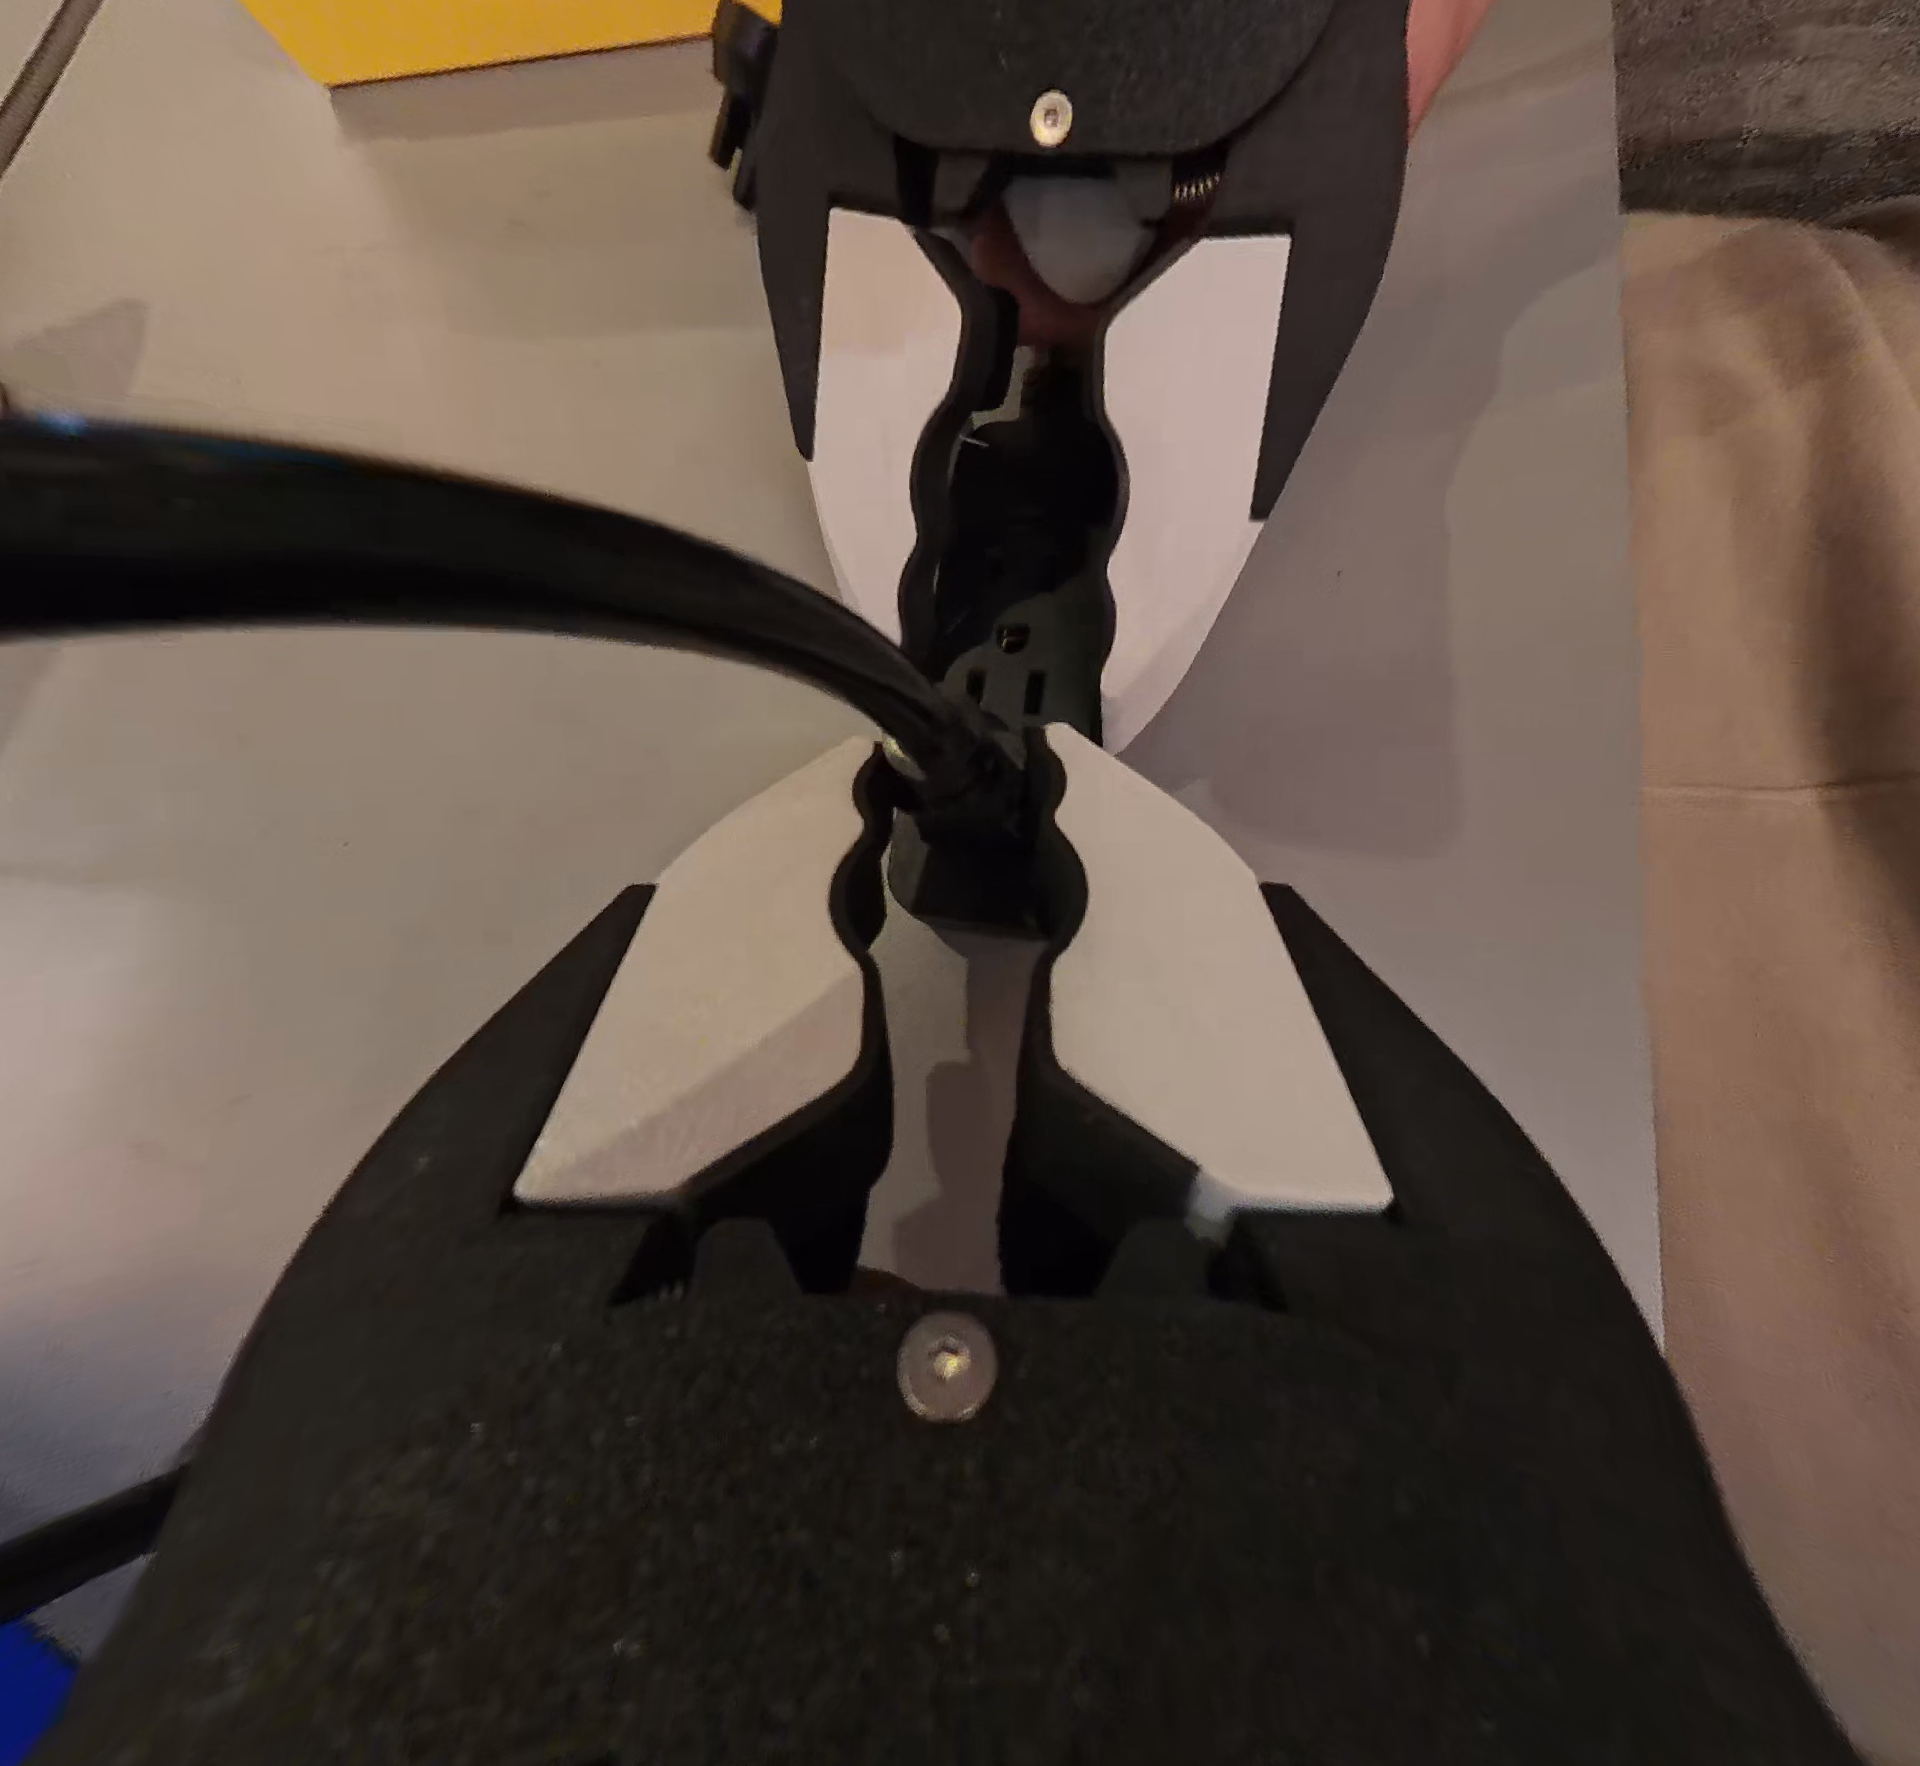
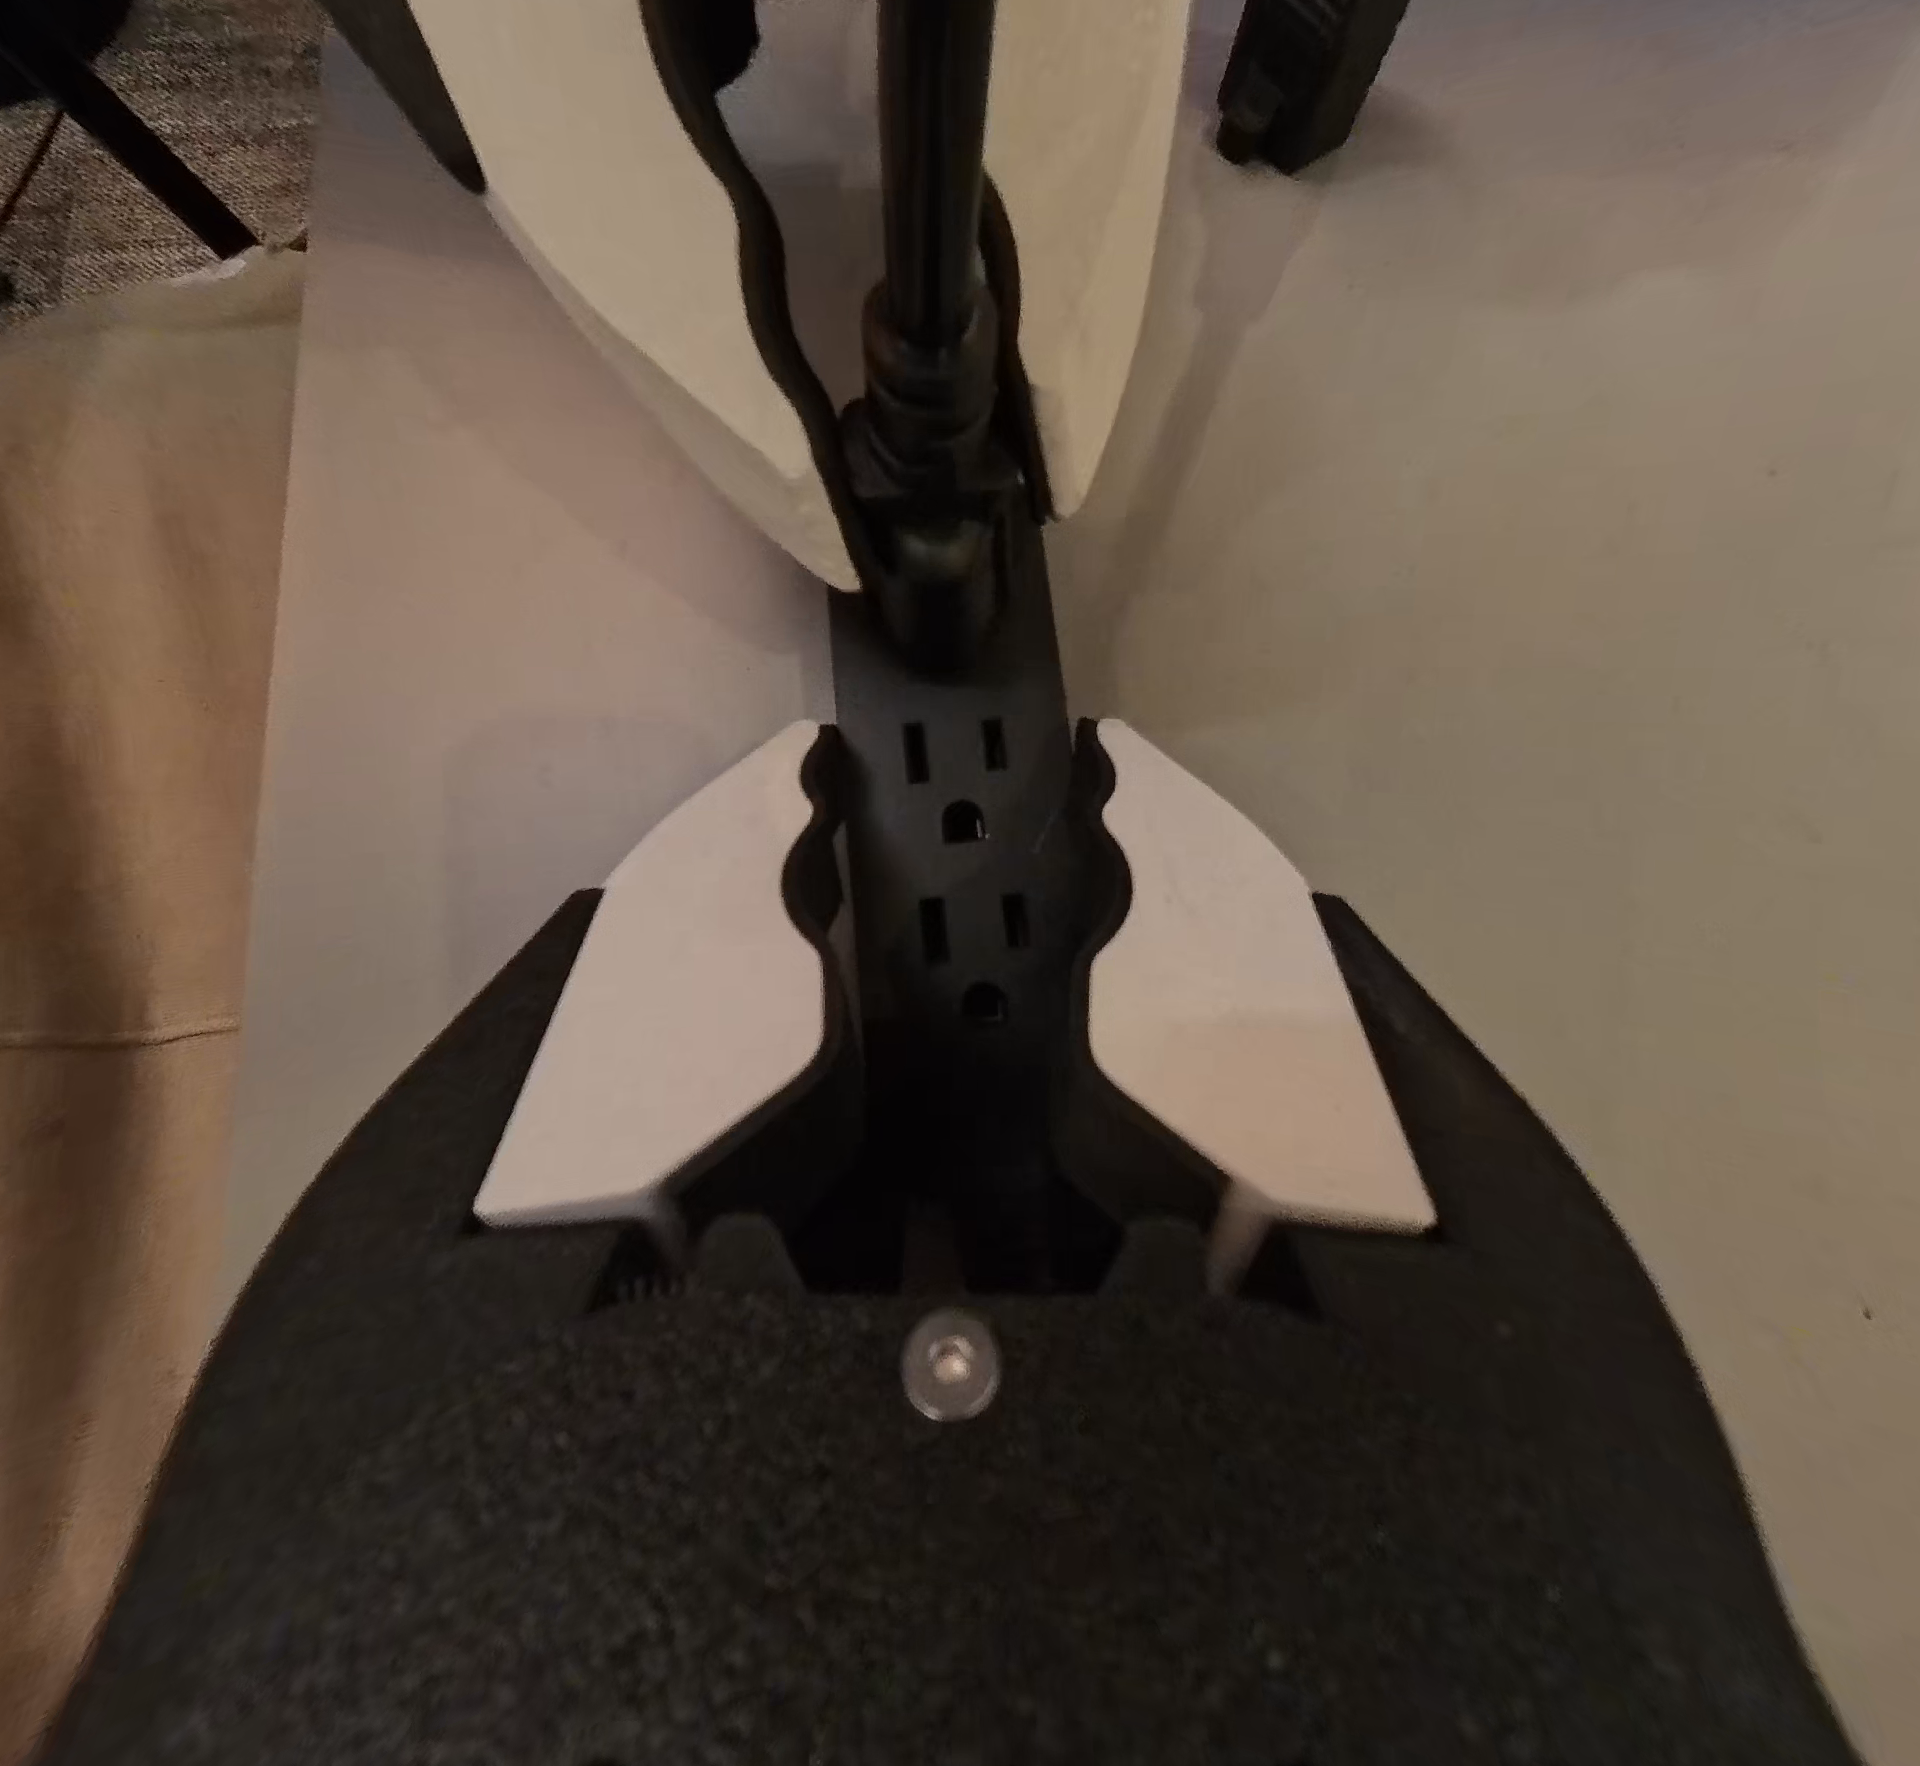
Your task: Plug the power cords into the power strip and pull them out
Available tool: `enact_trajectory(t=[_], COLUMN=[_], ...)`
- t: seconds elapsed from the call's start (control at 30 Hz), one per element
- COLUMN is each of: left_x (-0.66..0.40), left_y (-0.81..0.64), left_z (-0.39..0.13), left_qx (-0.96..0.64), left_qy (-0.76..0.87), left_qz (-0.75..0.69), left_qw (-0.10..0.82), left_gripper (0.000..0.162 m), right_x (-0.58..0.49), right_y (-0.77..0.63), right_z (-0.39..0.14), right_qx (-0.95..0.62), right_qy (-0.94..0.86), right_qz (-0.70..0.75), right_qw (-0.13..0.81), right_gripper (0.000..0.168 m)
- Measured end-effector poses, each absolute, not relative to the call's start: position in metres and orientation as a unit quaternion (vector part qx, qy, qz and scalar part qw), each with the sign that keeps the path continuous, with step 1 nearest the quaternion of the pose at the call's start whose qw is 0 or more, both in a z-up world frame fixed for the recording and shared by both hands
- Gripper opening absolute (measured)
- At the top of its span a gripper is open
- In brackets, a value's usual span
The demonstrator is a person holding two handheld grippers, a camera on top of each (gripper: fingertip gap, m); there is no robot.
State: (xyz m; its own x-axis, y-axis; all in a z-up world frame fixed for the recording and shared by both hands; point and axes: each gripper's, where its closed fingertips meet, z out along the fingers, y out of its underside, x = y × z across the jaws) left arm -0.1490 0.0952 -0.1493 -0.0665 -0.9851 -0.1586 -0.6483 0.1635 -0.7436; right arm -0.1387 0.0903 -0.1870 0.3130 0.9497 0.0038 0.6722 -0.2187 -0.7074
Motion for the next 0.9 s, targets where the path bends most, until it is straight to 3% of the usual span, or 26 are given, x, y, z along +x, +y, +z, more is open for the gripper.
enact_trajectory(t=[0.13, 0.3, 0.9], left_x=[-0.142, -0.146, -0.13], left_y=[0.094, 0.094, 0.09], left_z=[-0.149, -0.147, -0.121], left_qx=[-0.589, -0.588, -0.596], left_qy=[0.704, 0.672, 0.588], left_qz=[-0.207, -0.299, -0.422], left_qw=[0.338, 0.337, 0.347], left_gripper=[0.023, 0.023, 0.021], right_x=[-0.135, -0.136, -0.133], right_y=[0.092, 0.089, 0.091], right_z=[-0.187, -0.187, -0.175], right_qx=[-0.754, -0.753, -0.751], right_qy=[-0.545, -0.534, -0.525], right_qz=[0.212, 0.235, 0.243], right_qw=[0.3, 0.305, 0.318], right_gripper=[0.044, 0.045, 0.044])
